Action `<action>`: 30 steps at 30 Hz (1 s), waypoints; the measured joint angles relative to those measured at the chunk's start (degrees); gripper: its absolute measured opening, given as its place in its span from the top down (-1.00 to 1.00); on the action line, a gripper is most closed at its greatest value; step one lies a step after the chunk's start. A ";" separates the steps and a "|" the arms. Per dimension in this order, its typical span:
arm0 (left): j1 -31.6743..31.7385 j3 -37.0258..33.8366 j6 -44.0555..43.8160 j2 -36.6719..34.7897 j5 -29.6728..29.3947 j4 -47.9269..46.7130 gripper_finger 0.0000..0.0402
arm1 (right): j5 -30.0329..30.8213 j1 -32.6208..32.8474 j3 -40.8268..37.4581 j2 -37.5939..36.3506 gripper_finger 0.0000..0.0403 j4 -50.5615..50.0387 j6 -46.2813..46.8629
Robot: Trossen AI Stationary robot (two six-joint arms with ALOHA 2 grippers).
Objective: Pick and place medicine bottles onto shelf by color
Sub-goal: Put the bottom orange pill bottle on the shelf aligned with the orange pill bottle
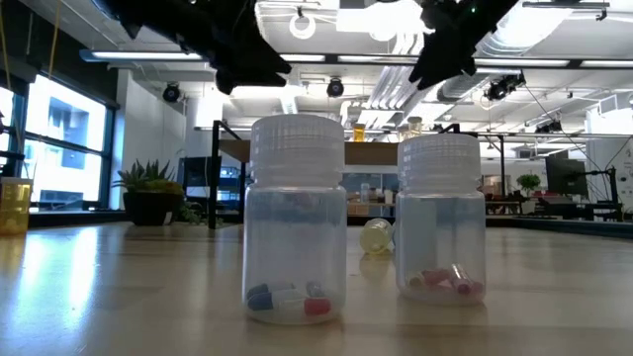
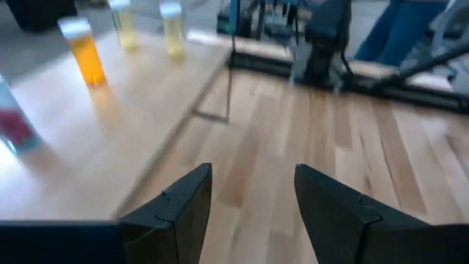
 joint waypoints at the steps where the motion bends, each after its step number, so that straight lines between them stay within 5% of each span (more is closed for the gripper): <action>1: -0.41 0.00 -0.77 -0.39 0.00 -1.94 0.08 | 0.19 1.34 0.02 -0.05 0.09 -0.52 0.60; 8: -4.09 0.00 -5.73 -2.32 -1.16 -13.83 0.08 | 1.11 9.77 -2.16 0.15 0.09 0.02 3.46; 15: -9.39 0.02 -12.42 -3.62 -5.06 -25.40 0.08 | 8.98 15.54 -5.38 0.13 0.09 2.10 7.59; 30: -26.84 -3.07 -36.08 -3.96 -14.93 -39.21 0.08 | 12.62 19.68 -5.46 0.13 0.09 5.24 9.36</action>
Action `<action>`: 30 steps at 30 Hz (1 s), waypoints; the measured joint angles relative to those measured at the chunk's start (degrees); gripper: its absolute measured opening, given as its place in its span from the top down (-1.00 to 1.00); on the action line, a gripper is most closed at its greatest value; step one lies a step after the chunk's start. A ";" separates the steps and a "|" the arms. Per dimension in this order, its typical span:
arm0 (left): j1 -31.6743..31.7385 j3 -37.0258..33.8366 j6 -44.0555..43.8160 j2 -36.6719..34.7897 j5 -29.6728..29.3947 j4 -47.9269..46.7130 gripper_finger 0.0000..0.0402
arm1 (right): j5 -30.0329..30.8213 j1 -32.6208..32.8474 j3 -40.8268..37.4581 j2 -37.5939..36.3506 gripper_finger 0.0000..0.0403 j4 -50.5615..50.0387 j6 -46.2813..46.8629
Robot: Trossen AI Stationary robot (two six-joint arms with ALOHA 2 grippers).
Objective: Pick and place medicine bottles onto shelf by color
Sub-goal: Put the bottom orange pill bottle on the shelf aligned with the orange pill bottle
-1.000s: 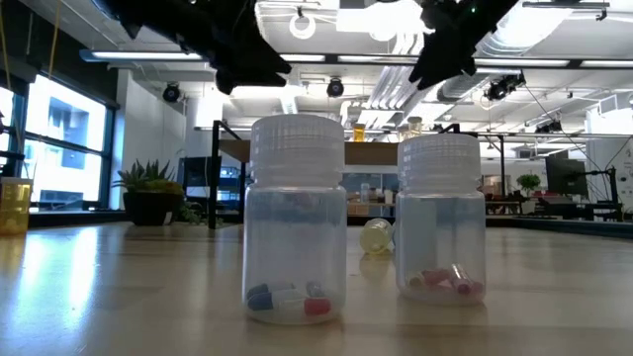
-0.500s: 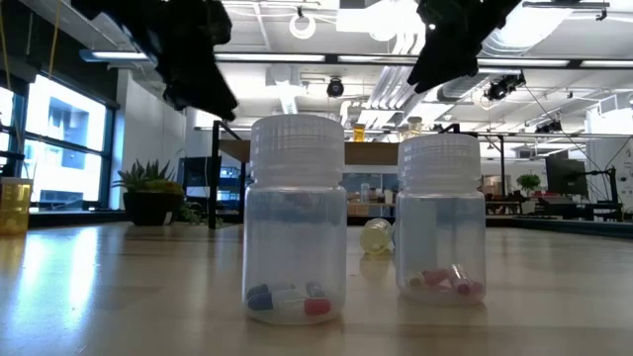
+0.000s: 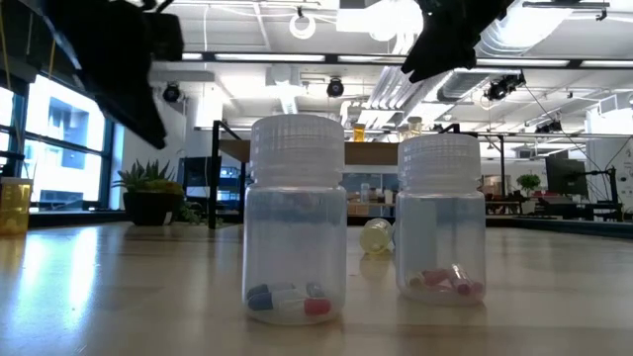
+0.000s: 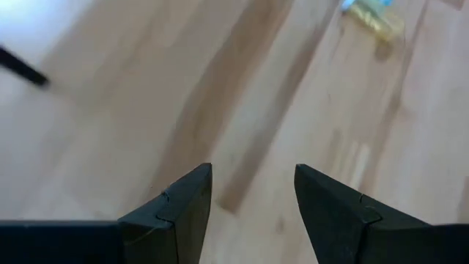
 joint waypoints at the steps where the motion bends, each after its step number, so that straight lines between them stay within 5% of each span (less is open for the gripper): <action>1: -1.38 -0.19 -2.42 0.00 -0.04 -0.69 0.08 | 0.00 0.00 0.00 0.00 0.09 0.04 0.00; 22: -27.60 -0.34 -50.05 2.77 -8.20 -12.77 0.08 | 0.02 0.00 0.00 0.04 0.09 0.07 -0.49; 30: -35.20 -0.34 -50.17 4.14 -6.70 -11.68 0.08 | 0.02 0.00 0.00 0.04 0.09 0.25 -0.49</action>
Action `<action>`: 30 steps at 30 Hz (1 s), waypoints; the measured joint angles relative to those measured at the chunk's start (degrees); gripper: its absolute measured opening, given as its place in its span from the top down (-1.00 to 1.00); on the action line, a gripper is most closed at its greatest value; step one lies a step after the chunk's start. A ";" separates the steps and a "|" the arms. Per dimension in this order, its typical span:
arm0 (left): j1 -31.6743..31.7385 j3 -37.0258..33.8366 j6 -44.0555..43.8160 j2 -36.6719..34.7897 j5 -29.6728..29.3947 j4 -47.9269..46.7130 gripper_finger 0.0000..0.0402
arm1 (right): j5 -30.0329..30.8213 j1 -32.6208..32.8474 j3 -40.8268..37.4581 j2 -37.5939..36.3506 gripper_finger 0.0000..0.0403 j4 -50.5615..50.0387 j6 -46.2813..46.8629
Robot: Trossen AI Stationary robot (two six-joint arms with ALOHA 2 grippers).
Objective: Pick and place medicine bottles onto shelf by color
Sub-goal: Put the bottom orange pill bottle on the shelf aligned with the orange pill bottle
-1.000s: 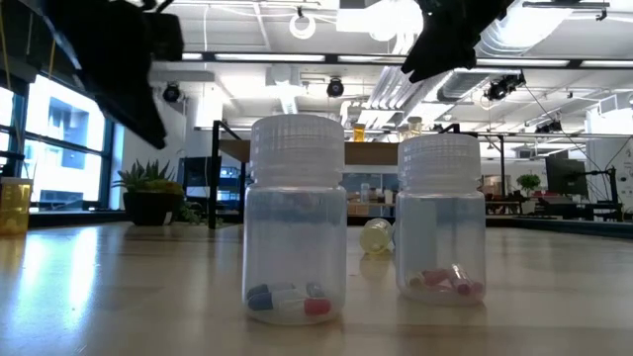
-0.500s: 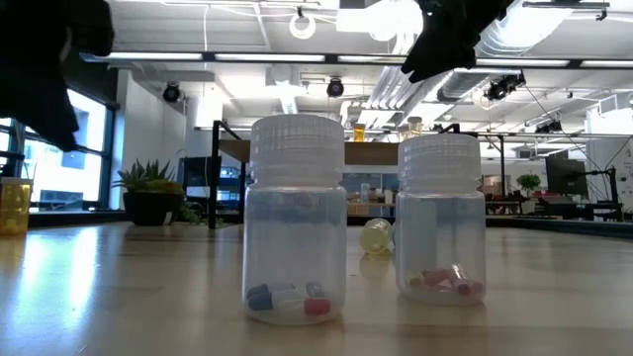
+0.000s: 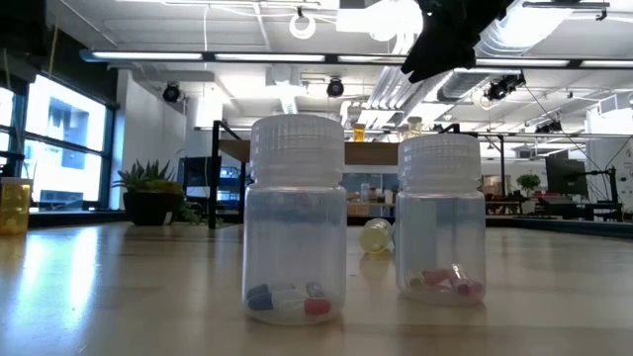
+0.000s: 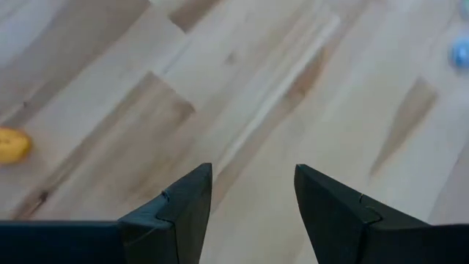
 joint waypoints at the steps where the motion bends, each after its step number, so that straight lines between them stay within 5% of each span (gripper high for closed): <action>1: -1.35 0.00 -0.03 0.13 0.12 0.11 0.08 | 0.00 0.00 0.00 0.00 0.09 0.21 0.01; 13: -13.54 0.00 6.92 6.84 -0.78 3.76 0.08 | 0.00 0.00 -0.02 0.00 0.09 1.23 0.01; 30: -14.14 0.00 18.28 18.04 -6.27 23.47 0.09 | -0.02 -0.04 0.00 0.00 0.09 3.59 0.01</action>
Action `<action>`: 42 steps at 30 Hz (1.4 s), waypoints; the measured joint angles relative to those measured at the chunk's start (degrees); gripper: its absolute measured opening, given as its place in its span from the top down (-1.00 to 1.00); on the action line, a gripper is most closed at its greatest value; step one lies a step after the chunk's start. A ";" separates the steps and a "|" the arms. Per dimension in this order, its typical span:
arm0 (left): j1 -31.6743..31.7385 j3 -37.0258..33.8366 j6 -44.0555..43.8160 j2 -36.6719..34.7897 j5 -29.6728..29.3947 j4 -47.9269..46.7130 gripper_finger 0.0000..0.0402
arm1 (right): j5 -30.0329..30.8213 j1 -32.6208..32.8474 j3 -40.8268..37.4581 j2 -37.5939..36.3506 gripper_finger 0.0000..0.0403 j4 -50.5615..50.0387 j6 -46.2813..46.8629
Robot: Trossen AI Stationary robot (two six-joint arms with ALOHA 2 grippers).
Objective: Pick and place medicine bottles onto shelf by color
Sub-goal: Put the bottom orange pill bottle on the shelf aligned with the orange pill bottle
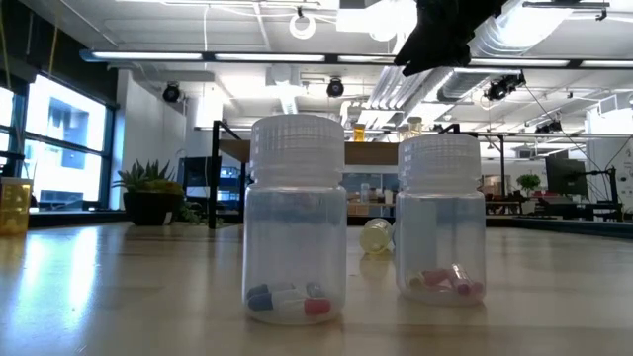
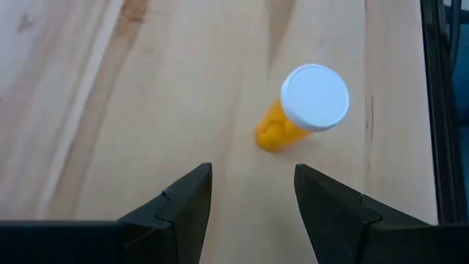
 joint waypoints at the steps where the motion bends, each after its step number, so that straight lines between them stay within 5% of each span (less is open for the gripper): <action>1: 0.02 0.00 0.26 0.90 -0.45 1.18 0.09 | 0.00 0.02 0.00 0.00 0.09 0.02 0.00; 26: 0.14 0.00 -0.26 10.92 -10.46 14.06 0.09 | -0.48 0.02 -0.02 0.00 0.09 0.12 0.00; 35: 1.42 0.09 -1.22 13.71 -9.95 16.86 0.09 | -0.67 0.02 -0.02 0.00 0.09 0.11 0.00; 42: 1.46 0.10 -2.18 13.82 -10.19 16.86 0.27 | -2.16 0.02 -0.02 0.00 0.09 0.11 0.00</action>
